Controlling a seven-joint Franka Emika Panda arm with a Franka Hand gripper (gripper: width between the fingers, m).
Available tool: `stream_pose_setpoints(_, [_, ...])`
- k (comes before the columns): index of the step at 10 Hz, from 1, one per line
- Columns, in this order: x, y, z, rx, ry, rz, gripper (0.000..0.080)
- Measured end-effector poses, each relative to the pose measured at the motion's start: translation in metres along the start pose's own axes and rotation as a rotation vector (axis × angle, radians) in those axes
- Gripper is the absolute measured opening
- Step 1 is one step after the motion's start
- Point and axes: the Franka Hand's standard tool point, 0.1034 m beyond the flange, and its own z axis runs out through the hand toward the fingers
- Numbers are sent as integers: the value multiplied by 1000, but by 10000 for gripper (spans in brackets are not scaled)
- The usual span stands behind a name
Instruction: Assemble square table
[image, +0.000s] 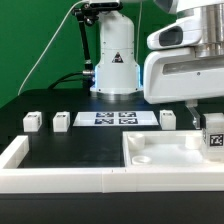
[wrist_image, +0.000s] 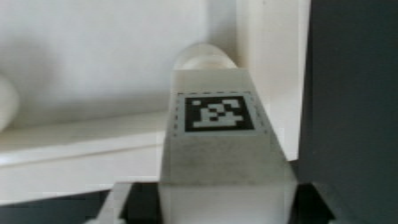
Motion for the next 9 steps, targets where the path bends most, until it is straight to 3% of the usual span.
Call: stream_pose_setpoints(9, [-4,4,0,-41,-2,753,294])
